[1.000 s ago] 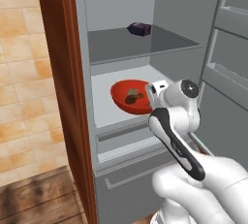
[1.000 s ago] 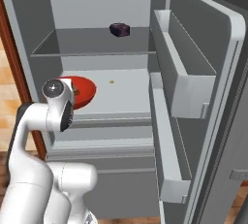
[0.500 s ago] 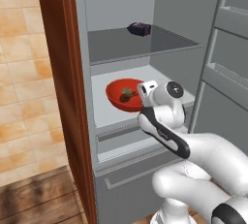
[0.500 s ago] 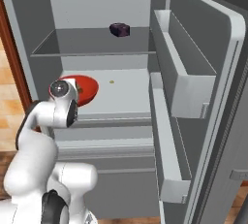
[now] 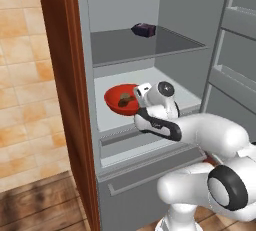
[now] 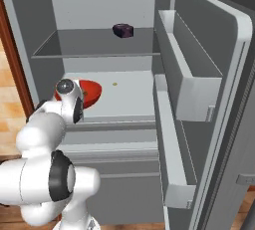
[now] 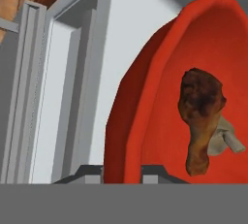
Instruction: Pick the chicken drumstick and garlic from their plates and place them in the bowl. Then put the bowl in the fridge.
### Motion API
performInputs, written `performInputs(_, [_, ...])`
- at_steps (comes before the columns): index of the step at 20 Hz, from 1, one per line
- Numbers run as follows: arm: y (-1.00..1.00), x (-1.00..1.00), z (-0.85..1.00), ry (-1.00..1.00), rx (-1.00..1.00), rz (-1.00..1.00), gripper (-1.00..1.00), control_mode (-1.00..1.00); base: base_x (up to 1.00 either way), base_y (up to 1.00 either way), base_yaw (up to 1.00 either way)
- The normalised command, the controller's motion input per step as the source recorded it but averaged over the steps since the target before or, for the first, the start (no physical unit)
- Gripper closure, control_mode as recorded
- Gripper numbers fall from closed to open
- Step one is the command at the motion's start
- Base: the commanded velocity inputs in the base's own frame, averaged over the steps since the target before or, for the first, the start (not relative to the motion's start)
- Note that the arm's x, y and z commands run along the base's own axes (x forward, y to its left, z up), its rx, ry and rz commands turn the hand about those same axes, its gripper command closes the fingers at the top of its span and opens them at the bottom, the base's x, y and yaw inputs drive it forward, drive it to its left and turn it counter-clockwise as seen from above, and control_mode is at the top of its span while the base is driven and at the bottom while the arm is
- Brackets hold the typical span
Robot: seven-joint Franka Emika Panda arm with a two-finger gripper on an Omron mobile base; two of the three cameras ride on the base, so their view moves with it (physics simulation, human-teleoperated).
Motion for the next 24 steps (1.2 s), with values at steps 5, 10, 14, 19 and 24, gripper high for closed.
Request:
performInputs(5, [0.17, 0.31, -0.16, 0.04, -0.07, 0.03, 1.00, -1.00, 0.00, 0.00, 0.00])
performInputs(10, [0.10, 0.23, -0.15, -0.01, 0.00, 0.00, 1.00, -1.00, 0.00, 0.00, 0.00])
performInputs(14, [0.06, 0.29, -0.22, -0.02, 0.00, 0.00, 1.00, -1.00, 0.00, 0.00, 0.00])
performInputs(19, [0.00, 0.39, -0.04, -0.02, 0.02, 0.00, 1.00, -1.00, 0.00, 0.00, 0.00])
performInputs(24, [0.00, 0.43, -0.04, 0.00, 0.04, 0.00, 1.00, -1.00, 0.00, 0.00, 0.00])
